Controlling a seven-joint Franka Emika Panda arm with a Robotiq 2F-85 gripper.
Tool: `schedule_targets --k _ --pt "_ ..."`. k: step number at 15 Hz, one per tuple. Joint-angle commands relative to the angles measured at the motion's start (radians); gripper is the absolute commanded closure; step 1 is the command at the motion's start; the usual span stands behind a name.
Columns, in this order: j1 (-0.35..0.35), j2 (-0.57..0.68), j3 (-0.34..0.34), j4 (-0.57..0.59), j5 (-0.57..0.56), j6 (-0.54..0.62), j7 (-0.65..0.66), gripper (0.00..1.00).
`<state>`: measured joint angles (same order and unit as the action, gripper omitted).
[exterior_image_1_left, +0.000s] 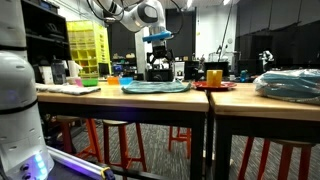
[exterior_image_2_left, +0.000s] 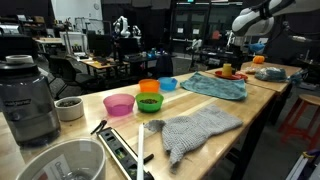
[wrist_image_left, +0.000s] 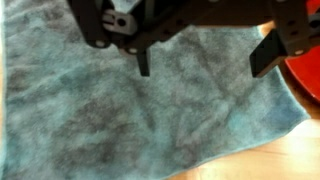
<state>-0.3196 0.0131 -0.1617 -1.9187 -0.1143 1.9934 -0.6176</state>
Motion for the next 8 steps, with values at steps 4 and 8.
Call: schedule_targets --k 4,8 --pt "0.062 -0.314 -0.038 -0.346 -0.027 0.005 0.035 0.0" --pt "0.084 -0.481 -0.04 -0.509 -0.075 0.012 0.069 0.0"
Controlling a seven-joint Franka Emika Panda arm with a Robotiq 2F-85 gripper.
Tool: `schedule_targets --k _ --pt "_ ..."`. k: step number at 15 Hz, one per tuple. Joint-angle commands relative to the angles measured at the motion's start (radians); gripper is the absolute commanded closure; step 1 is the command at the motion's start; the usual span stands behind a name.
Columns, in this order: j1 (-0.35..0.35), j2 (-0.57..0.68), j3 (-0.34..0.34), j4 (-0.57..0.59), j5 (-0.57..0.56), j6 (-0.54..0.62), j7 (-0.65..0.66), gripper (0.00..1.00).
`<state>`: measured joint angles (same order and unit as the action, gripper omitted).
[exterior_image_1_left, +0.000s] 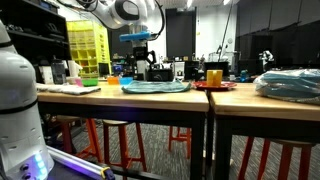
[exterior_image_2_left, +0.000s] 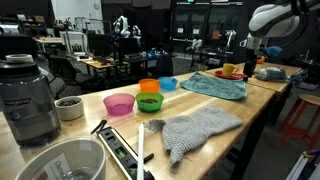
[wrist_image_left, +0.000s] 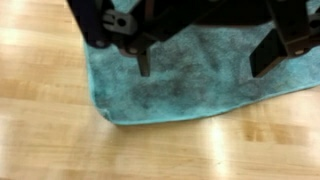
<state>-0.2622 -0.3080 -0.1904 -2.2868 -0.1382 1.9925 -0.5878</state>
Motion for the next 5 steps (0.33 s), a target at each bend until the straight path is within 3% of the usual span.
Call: schedule_targets --k 1,5 --pt "0.031 -0.195 -0.012 -0.169 -0.064 0.004 0.048 0.0" --pt "0.034 -0.331 -0.019 -0.271 -0.121 0.002 0.088 0.0"
